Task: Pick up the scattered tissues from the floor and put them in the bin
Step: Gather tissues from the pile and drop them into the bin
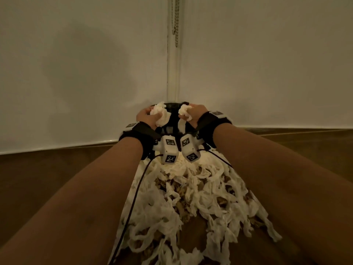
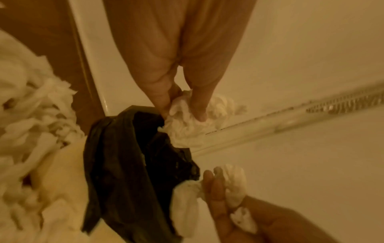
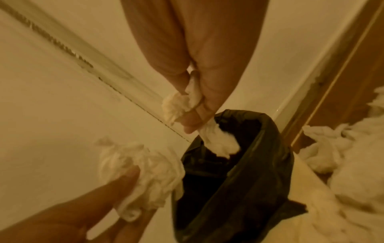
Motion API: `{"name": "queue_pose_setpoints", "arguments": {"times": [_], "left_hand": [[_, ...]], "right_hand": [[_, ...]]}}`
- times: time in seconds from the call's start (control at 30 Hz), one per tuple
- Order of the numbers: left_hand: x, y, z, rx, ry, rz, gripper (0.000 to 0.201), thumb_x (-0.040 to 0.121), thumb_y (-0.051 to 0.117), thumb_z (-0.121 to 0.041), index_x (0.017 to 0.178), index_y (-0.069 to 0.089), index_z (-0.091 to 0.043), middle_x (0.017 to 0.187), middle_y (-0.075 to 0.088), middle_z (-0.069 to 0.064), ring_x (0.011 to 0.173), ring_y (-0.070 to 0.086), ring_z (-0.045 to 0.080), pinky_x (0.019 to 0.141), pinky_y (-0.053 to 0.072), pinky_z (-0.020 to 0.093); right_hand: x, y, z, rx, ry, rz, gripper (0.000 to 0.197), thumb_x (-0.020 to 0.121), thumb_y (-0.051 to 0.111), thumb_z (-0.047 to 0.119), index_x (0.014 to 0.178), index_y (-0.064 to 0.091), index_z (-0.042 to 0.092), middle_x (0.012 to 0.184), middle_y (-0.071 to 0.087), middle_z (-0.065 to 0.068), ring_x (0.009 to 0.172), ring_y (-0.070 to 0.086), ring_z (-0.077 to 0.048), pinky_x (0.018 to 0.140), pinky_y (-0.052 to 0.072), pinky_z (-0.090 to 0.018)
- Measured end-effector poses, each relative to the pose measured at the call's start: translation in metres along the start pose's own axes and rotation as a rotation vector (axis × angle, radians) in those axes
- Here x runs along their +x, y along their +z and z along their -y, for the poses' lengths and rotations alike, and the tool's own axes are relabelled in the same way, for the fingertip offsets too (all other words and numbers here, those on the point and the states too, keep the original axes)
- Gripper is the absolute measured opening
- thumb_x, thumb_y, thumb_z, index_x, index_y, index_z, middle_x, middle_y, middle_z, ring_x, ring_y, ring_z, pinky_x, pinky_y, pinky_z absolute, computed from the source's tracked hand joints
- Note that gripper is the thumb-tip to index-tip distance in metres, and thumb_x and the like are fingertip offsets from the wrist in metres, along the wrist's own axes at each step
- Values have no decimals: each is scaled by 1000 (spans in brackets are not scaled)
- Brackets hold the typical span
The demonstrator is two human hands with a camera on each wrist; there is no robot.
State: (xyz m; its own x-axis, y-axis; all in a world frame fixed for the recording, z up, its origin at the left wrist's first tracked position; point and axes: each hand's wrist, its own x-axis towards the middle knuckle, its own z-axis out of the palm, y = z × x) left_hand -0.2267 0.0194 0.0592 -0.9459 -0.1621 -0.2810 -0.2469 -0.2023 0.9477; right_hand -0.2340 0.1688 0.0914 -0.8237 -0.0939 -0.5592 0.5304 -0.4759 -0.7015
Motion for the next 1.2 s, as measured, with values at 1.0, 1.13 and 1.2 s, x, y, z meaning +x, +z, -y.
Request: {"name": "queue_pose_setpoints", "arguments": {"times": [1.0,1.13,1.2], "left_hand": [[-106,31,163,462,-257,400,29,97,35,1,116,57,0,79,63,8,65,55,17,56,38,27],[-137,33,206,668,-314,589,22,97,43,-7,110,60,-6,99,64,9,86,60,21,68,46,29],[-148,31,221,851,-257,674,19,95,48,-12,109,62,-13,99,64,5,85,61,16,61,47,21]], "right_hand": [[-71,-192,-159,-356,68,-481,35,103,31,24,90,60,8,68,60,-6,59,50,-20,53,40,-28],[-90,-218,-193,-485,131,-493,28,100,37,16,95,62,6,76,63,-4,64,54,-17,58,45,-28],[-102,-228,-209,-488,127,-527,29,97,45,19,118,59,5,106,64,-10,84,62,-21,73,51,-33]]}}
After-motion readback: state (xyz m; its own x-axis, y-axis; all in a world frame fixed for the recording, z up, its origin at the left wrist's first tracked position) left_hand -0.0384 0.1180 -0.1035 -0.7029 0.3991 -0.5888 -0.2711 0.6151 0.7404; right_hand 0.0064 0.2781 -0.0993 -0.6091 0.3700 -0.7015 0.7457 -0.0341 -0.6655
